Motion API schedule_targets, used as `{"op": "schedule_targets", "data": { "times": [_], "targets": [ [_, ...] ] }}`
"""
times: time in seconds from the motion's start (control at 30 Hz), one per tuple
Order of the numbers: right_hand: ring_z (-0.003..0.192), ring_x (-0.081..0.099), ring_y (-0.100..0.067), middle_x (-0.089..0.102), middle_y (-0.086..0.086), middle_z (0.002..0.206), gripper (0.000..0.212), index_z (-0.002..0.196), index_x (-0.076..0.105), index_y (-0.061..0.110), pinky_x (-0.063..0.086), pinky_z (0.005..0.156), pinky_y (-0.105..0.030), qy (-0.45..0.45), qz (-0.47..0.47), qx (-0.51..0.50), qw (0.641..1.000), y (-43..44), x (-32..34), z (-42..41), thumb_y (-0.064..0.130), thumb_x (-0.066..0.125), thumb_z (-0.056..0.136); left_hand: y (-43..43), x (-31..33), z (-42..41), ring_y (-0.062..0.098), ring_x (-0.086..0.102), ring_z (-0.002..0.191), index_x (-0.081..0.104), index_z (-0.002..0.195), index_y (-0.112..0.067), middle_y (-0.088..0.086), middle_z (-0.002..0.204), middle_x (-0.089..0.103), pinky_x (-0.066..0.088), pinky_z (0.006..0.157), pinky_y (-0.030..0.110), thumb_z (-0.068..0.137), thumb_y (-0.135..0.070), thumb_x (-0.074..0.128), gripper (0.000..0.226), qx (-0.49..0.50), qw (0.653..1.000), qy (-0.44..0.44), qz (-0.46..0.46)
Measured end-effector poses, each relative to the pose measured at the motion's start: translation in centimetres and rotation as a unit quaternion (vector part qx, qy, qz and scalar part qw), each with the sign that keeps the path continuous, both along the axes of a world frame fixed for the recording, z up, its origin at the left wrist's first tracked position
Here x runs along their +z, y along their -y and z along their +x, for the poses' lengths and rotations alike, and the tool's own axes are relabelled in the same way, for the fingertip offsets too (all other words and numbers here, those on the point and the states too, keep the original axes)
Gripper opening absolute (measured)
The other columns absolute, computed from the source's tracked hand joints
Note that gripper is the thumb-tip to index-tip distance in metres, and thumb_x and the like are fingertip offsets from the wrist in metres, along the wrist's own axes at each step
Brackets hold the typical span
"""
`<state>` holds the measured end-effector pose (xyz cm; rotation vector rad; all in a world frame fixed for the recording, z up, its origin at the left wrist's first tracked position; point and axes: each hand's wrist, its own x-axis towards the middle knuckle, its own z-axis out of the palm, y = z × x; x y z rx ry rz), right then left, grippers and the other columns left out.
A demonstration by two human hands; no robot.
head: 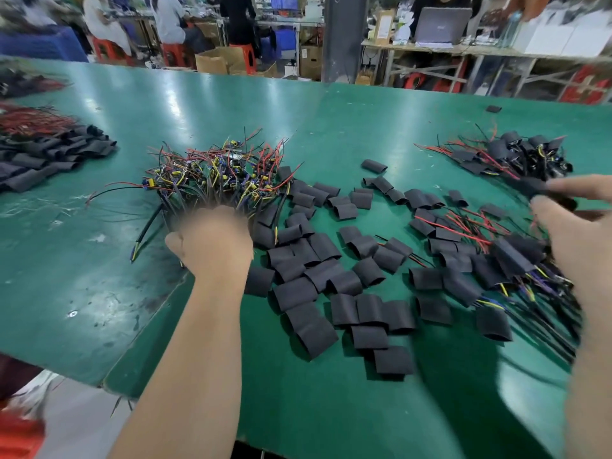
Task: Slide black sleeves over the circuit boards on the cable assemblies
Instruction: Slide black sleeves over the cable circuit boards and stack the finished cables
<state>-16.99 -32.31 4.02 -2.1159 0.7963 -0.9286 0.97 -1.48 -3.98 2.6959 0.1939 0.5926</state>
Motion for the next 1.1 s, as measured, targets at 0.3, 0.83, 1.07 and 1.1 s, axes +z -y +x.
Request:
{"op": "schedule_targets", "data": {
  "times": [0.3,0.83,1.07,1.1],
  "targets": [
    [0.118,0.047,-0.032,0.054,-0.009,0.124,0.022,0.099,0.07,0.026,0.03,0.101,-0.05,-0.092,-0.086,-0.09,0.988,-3.3,-2.2,1.0,0.02,0.068,0.078,0.1,0.0,0.8,0.032,0.051,0.102,0.068,0.094,-0.021,0.007,0.084,0.067,0.024,0.091,0.041,0.094,-0.04,0.048,0.028,0.042,0.998,-0.019,-0.034],
    [0.066,0.067,-0.011,0.069,-0.005,0.082,0.034,0.107,0.067,0.014,0.051,0.06,-0.015,0.177,0.534,0.36,0.744,-9.4,-4.5,3.9,0.014,0.063,0.073,4.9,1.3,-4.7,0.014,0.047,0.055,0.049,0.1,-0.012,-0.013,0.077,0.064,0.045,0.061,0.041,0.095,-0.016,0.042,0.009,-0.468,0.868,0.107,-0.13],
    [0.069,0.07,-0.017,0.071,-0.004,0.073,0.018,0.098,0.065,0.006,0.053,0.063,-0.02,0.162,0.431,0.345,0.818,-10.0,-5.5,4.2,0.004,0.06,0.081,5.8,1.5,-5.7,0.019,0.065,0.095,0.066,0.118,-0.01,0.004,0.104,0.071,0.047,0.086,0.031,0.093,-0.023,0.052,0.031,-0.484,0.857,0.103,-0.14],
    [0.07,0.07,-0.018,0.072,-0.004,0.075,0.019,0.099,0.064,0.006,0.054,0.064,-0.022,0.159,0.426,0.347,0.82,-10.1,-5.6,4.3,0.002,0.06,0.081,6.0,1.5,-5.8,0.019,0.065,0.096,0.069,0.113,-0.008,0.005,0.103,0.072,0.047,0.087,0.029,0.091,-0.02,0.056,0.028,-0.483,0.856,0.12,-0.138]
  ]
}}
